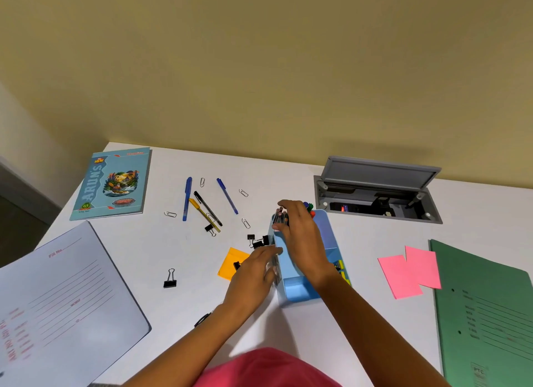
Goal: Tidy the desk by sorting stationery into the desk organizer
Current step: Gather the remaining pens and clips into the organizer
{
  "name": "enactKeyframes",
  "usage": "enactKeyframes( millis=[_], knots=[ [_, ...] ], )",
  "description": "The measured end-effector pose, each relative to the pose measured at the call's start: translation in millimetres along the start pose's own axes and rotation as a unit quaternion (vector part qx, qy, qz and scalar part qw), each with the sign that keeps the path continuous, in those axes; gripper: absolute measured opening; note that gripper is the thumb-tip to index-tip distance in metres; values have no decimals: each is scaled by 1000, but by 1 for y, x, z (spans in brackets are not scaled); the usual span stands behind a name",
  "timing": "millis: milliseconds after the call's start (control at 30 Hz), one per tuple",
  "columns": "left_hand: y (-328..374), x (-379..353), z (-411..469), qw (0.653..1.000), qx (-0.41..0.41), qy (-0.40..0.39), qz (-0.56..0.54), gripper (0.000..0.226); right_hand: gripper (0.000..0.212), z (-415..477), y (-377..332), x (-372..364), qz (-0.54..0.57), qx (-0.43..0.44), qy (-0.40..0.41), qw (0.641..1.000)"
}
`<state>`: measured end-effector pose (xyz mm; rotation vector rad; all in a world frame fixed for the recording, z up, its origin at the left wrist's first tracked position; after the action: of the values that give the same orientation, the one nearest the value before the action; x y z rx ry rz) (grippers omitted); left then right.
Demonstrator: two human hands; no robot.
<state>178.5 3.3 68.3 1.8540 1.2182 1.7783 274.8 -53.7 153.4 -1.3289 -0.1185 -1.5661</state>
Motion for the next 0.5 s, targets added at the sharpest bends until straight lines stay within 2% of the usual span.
enactKeyframes(
  millis=[100, 267, 500],
  knots=[
    [-9, 17, 1, 998, 33, 58, -18, 31, 37, -6, -17, 18, -34, 50, 61, 996],
    [-43, 44, 6, 985, 108, 121, -54, 14, 18, -20, -26, 16, -56, 83, 93, 991],
    [-112, 92, 34, 953, 223, 207, -5, 13, 23, -22, -43, -45, -37, 119, -29, 992]
  ],
)
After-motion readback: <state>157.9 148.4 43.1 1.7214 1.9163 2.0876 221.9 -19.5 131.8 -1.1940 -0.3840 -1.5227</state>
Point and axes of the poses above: each hand's wrist, its own z-axis towards the middle knuckle, its own x-axis out of the back of the hand, y = z × x, the point moved 9 cm from there along z, towards the middle knuckle, and after that the axes turned 9 degrees about x, right-handed, at the moved point
